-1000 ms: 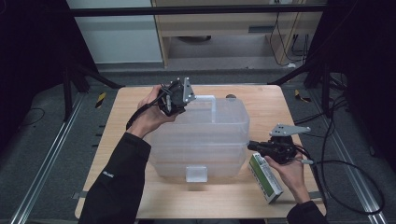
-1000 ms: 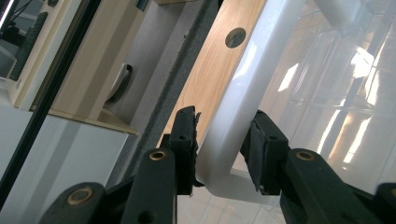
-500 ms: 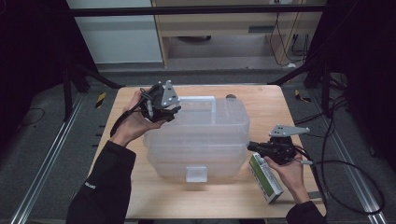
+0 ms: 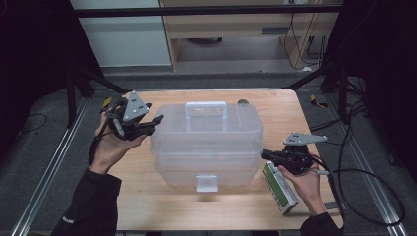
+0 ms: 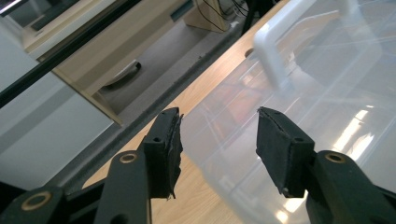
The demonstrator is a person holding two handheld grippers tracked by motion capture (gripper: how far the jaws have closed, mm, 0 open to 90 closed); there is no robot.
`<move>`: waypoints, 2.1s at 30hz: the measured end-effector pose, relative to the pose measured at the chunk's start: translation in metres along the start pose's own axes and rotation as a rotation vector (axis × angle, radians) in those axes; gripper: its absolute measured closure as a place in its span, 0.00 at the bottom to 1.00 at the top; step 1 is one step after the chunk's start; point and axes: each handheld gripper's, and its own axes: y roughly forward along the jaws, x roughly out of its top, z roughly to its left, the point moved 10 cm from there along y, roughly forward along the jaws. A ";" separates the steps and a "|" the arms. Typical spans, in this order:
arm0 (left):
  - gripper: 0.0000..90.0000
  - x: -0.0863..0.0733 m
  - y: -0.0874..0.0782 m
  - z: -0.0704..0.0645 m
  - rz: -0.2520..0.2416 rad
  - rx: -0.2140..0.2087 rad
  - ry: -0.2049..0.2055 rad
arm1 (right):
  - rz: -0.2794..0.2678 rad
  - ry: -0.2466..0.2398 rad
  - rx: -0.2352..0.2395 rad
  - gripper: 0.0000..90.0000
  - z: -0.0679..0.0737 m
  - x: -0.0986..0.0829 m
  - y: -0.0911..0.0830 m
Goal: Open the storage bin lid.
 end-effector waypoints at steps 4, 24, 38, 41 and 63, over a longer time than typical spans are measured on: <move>0.56 -0.017 -0.009 0.004 -0.001 0.029 -0.034 | -0.001 0.001 -0.003 1.00 0.000 0.000 0.000; 0.80 -0.114 -0.025 0.009 -0.022 0.144 -0.293 | 0.002 -0.005 -0.011 1.00 0.001 0.000 -0.001; 0.99 -0.129 0.003 -0.038 0.053 -0.036 -0.284 | 0.001 -0.010 -0.007 1.00 0.001 -0.001 0.000; 0.99 -0.126 0.007 -0.047 0.050 -0.065 -0.267 | 0.000 -0.007 -0.006 1.00 0.001 -0.001 0.000; 0.99 -0.098 0.007 -0.052 -0.028 -0.081 -0.239 | -0.039 -0.018 -0.020 1.00 -0.002 0.014 -0.003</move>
